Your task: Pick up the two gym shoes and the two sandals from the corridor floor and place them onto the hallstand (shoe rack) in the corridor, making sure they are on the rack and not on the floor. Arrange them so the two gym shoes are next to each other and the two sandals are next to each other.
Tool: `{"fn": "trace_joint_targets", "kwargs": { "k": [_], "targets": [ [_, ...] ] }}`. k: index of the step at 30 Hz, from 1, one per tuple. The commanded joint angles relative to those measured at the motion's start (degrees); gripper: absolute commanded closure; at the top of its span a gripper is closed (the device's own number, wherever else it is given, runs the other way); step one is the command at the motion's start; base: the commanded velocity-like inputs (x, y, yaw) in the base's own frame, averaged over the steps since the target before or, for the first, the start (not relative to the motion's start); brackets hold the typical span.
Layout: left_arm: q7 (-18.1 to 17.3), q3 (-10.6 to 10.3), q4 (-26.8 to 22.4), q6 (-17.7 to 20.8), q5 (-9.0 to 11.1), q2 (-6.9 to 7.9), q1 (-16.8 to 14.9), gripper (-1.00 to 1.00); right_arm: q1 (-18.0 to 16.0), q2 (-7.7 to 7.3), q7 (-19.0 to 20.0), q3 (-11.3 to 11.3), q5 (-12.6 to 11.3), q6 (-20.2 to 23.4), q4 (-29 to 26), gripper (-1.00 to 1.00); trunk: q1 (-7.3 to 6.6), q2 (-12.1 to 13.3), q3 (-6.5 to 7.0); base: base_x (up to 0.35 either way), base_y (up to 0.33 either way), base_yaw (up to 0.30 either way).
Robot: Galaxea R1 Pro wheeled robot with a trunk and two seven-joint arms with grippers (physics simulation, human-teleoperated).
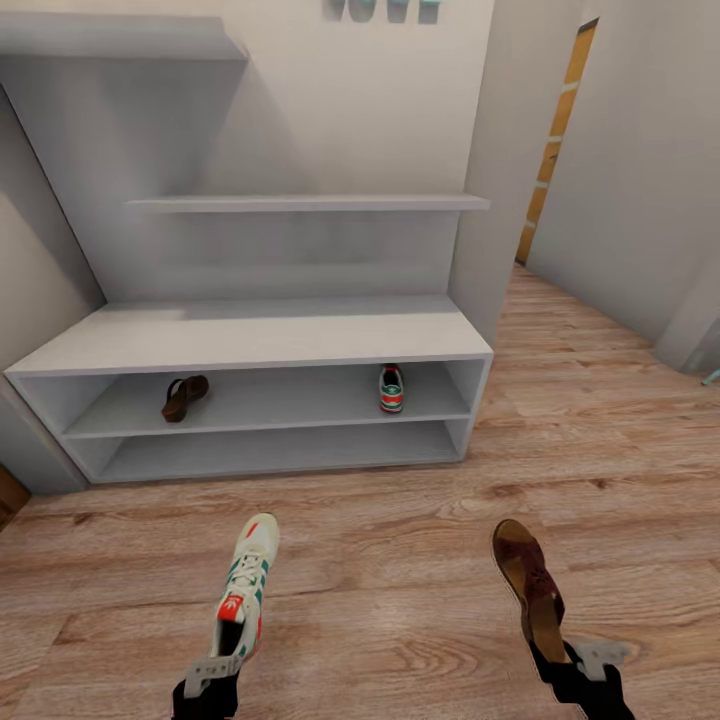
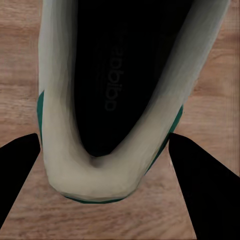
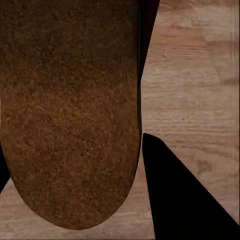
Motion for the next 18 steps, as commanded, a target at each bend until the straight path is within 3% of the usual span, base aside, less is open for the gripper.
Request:
{"fn": "trace_joint_targets", "kwargs": {
  "k": [1,16,17,18],
  "targets": [
    [0.0,0.5,-0.1,0.1,-0.8,-0.36,-0.4,1.00,-0.1,-0.30,0.5,-0.8,0.3,-0.2,0.0,1.00,-0.01,0.0,-0.05,0.000,0.000,0.000],
    [4.1,0.6,-0.8,4.7,-5.9,-5.25,-5.2,1.00,-0.1,-5.24,0.4,-7.0,0.3,0.0,0.2,1.00,-0.01,0.0,-0.05,0.000,0.000,0.000],
    [9.1,0.6,-0.9,25.5,-8.0,-6.47,-24.3,1.00,-0.1,-12.14,0.4,-26.1,0.3,0.0,0.3,1.00,-0.01,0.0,-0.05,0.000,0.000,0.000],
    [9.4,0.5,-0.9,26.7,-8.2,-6.63,-26.8,1.00,-0.1,-12.08,0.4,-26.3,0.3,0.0,0.3,1.00,-0.01,0.0,-0.05,0.000,0.000,0.000]
  ]
}}
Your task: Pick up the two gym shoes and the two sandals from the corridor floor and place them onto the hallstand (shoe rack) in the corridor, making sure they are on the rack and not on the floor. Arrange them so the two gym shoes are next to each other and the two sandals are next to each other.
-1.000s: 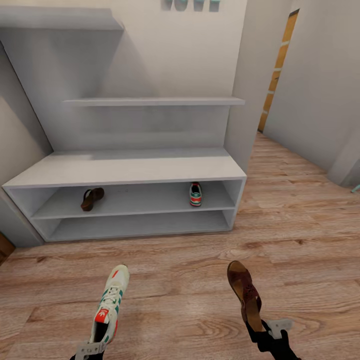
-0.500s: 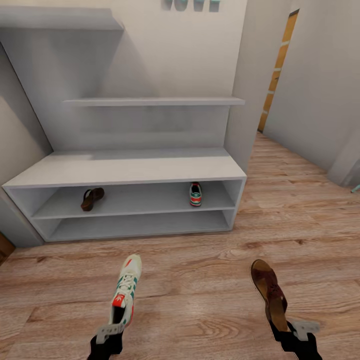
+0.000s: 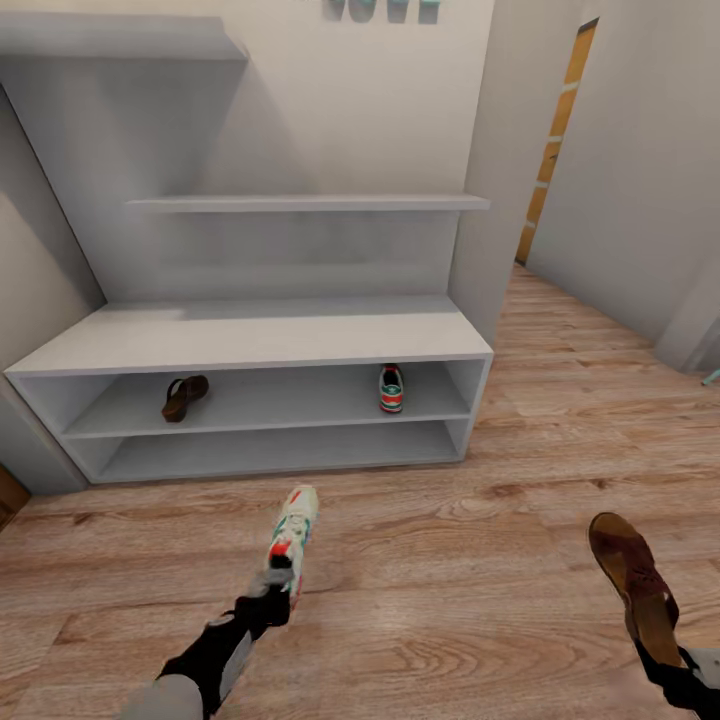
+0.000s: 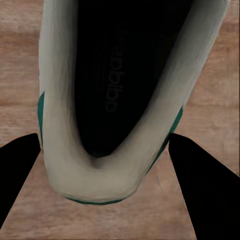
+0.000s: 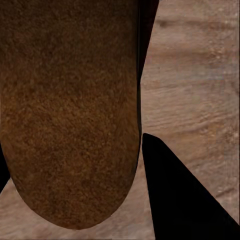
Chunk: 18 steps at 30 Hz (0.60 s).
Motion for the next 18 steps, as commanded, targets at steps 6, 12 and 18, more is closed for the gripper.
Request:
{"fn": "trace_joint_targets", "kwargs": {
  "k": [6,12,18],
  "targets": [
    [0.6,-1.2,-2.2,6.5,-1.9,-1.35,-16.5,1.00,-0.1,0.21,0.7,-16.4,0.5,-0.2,0.3,1.00,-0.01,0.0,-0.05,0.000,0.000,0.000],
    [1.3,-3.1,-2.2,15.5,-2.3,-2.22,-22.2,1.00,-0.1,0.34,0.7,-16.3,0.6,-0.2,0.3,1.00,-0.01,0.0,-0.05,0.000,0.000,0.000],
    [1.5,-3.6,-2.0,22.4,-2.3,-2.42,-26.5,1.00,-0.1,0.36,0.7,-16.3,0.6,-0.2,0.3,1.00,-0.01,0.0,-0.05,0.000,0.000,0.000]
  ]
}}
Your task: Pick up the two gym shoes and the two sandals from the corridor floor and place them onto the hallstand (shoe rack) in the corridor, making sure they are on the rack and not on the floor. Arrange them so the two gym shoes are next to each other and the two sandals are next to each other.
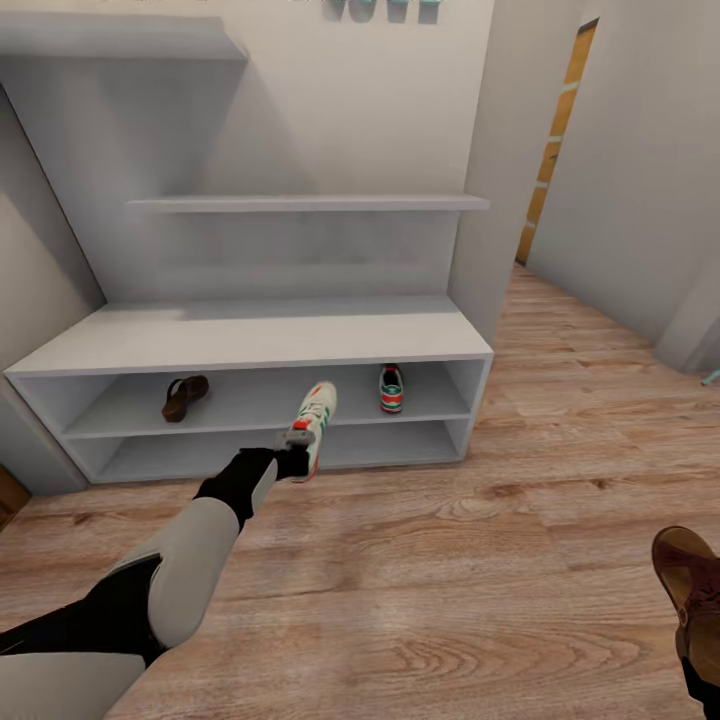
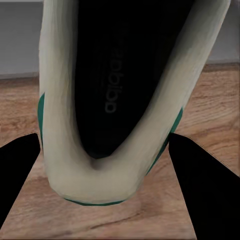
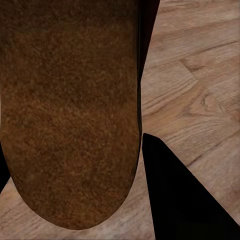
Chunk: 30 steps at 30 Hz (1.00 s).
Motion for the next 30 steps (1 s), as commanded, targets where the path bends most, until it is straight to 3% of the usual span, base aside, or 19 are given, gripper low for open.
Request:
{"fn": "trace_joint_targets", "kwargs": {
  "k": [1,19,27,30],
  "targets": [
    [-0.3,0.4,-0.1,1.1,-0.7,0.05,-0.1,1.00,-0.1,0.01,0.5,-0.4,0.2,-0.2,0.0,1.00,-0.01,0.0,-0.05,0.000,0.000,0.000],
    [-0.3,0.3,0.0,2.7,-0.6,0.47,0.5,1.00,-0.1,0.18,0.6,-0.4,0.3,-0.1,-0.3,1.00,-0.01,0.0,-0.05,0.000,0.000,0.000],
    [-0.3,0.2,0.0,2.8,-0.6,0.59,0.5,1.00,-0.1,0.19,0.6,-0.4,0.2,-0.1,-0.3,1.00,1.75,-3.2,-1.86,0.000,0.000,0.000],
    [-0.3,0.2,0.0,2.8,-0.7,0.61,0.6,1.00,-0.1,0.19,0.6,-0.4,0.2,-0.1,-0.3,1.00,1.75,-3.2,-2.11,0.000,0.000,0.000]
  ]
}}
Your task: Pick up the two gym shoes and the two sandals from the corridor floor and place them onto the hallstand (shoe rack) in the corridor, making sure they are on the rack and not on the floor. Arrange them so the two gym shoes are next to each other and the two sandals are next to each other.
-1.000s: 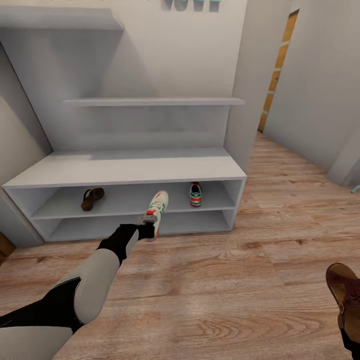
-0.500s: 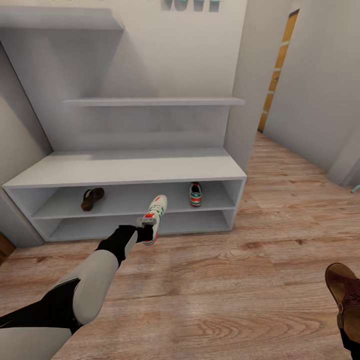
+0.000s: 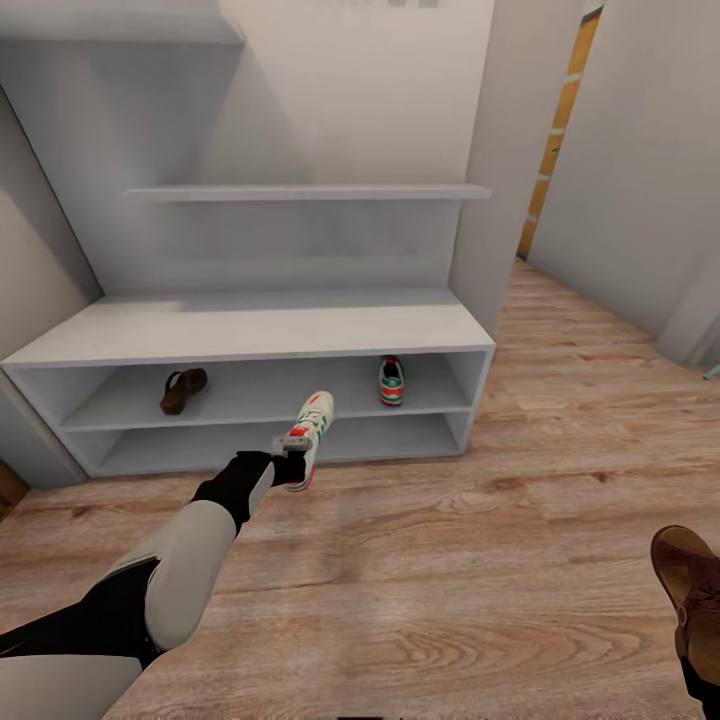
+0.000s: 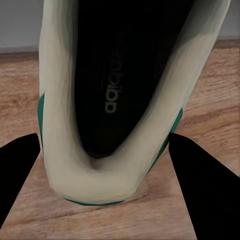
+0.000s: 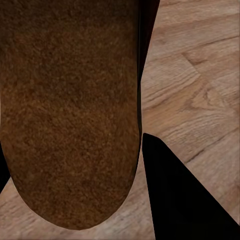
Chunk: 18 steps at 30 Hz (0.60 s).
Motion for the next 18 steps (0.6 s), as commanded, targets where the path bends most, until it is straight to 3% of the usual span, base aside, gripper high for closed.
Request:
{"fn": "trace_joint_targets", "kwargs": {
  "k": [1,18],
  "targets": [
    [-0.4,0.4,-0.2,0.3,-0.6,-0.05,0.0,1.00,-0.1,0.01,0.5,-0.5,0.2,-0.2,0.0,1.00,-0.01,0.0,-0.14,0.000,0.000,0.000],
    [-0.2,0.0,-0.4,-1.2,-0.6,0.34,0.8,1.00,0.0,0.51,0.5,-0.4,0.4,-0.4,0.0,1.00,-0.01,0.0,-0.45,0.008,-0.002,0.000]
  ]
}}
